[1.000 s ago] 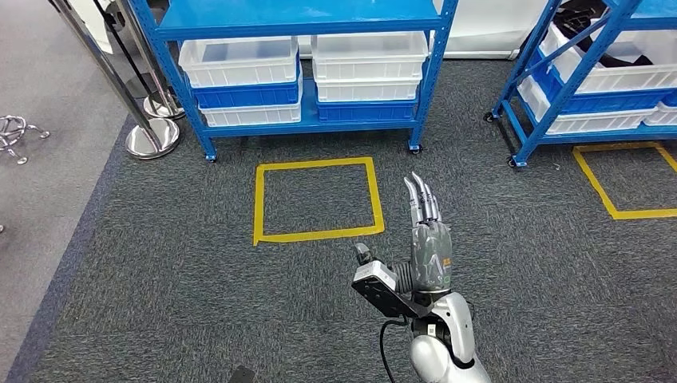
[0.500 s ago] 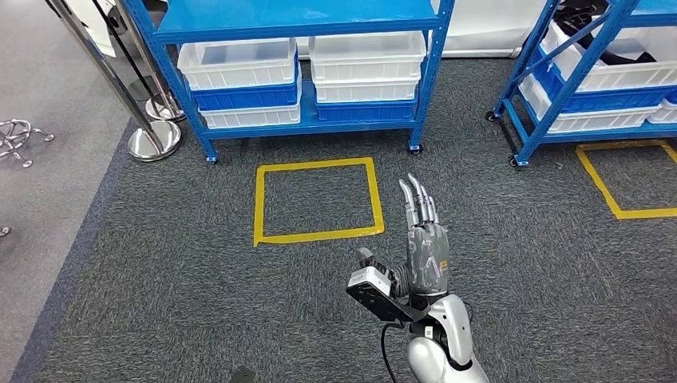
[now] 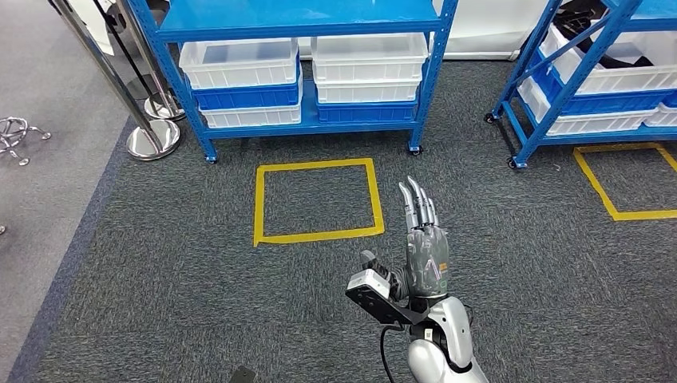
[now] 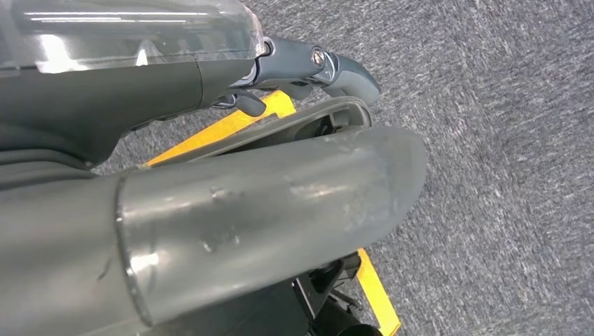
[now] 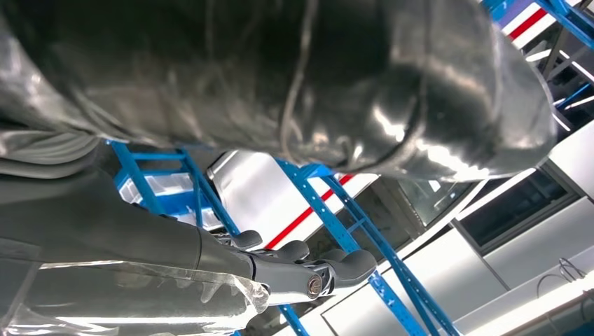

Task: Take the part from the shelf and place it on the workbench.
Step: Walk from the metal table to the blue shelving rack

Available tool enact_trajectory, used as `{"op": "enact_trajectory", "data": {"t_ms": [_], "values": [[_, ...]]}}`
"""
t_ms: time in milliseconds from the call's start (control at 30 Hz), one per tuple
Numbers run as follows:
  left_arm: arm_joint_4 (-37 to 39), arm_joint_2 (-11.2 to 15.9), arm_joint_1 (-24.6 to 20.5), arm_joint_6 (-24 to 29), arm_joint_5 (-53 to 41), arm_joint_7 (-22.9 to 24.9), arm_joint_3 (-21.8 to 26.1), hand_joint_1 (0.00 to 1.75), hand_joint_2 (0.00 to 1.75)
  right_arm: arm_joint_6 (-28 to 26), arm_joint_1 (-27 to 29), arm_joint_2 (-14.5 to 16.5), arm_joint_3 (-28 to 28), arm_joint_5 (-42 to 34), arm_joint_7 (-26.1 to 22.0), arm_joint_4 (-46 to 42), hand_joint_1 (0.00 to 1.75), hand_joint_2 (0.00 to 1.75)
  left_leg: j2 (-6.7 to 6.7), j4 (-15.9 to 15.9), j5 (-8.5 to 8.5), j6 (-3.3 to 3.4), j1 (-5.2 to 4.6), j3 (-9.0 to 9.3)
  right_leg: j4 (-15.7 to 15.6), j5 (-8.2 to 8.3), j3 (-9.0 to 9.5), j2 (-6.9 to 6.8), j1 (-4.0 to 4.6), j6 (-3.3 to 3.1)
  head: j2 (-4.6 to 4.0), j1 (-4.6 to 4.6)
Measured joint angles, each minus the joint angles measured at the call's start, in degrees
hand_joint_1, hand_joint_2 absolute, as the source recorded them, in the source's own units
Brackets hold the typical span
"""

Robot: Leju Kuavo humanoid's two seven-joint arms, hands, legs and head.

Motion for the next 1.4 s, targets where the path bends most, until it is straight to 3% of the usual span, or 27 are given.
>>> {"op": "enact_trajectory", "data": {"t_ms": [133,267,1167,1233,1300,1367,1400], "values": [[0.0,0.01,0.02,0.01,-0.13,-0.18,0.0,0.0,0.0,-0.26,0.07,0.0,0.0,0.03,-0.15,0.0,0.0,0.0,0.0,0.06,-0.02,0.03,-0.01,-0.02,0.0,0.0,0.0,0.0,-0.01,0.01,0.0,0.0],[0.0,0.01,0.06,0.3,-0.26,0.21,0.0,0.0,1.75,-0.63,0.33,0.0,-0.01,-0.27,-0.38,0.0,0.0,1.75,0.0,0.07,-0.03,0.04,0.0,-0.02,0.0,0.0,0.0,0.0,0.0,0.01,0.0,0.0],[0.0,0.03,0.13,1.34,-0.31,1.31,0.0,0.0,1.75,-0.69,1.49,0.46,-0.07,-1.16,-0.97,-0.01,0.0,1.75,0.0,0.12,-0.04,0.05,0.0,-0.05,0.0,0.0,0.0,0.0,0.0,0.01,0.0,0.0],[0.0,0.03,0.13,1.34,-0.32,1.33,0.0,0.0,0.87,-0.69,1.49,0.46,-0.07,-1.17,-0.97,-0.01,0.0,0.87,0.0,0.12,-0.04,0.05,0.0,-0.05,0.0,0.0,0.0,0.0,0.0,0.01,0.0,0.0],[0.0,0.03,0.14,1.37,-0.38,1.41,0.0,0.0,0.87,-0.64,1.52,0.46,-0.07,-1.26,-0.98,-0.01,0.0,0.87,0.0,0.12,-0.04,0.06,0.0,-0.05,0.0,0.0,0.0,0.0,0.0,0.01,0.0,0.0],[0.0,0.04,0.16,1.5,-0.51,1.52,0.0,0.0,1.75,-0.51,1.72,0.46,-0.07,-1.34,-1.05,-0.02,0.0,1.75,0.0,0.12,-0.04,0.06,0.0,-0.05,0.0,0.0,0.0,-0.01,0.01,0.01,0.0,0.0],[0.0,0.04,0.2,1.62,-0.56,1.58,0.0,0.0,1.75,-0.46,1.95,0.46,-0.07,-1.33,-1.09,-0.05,0.0,1.75,0.0,0.12,-0.04,0.06,0.0,-0.05,0.0,0.0,0.0,-0.01,0.0,0.01,0.0,0.0]]}}
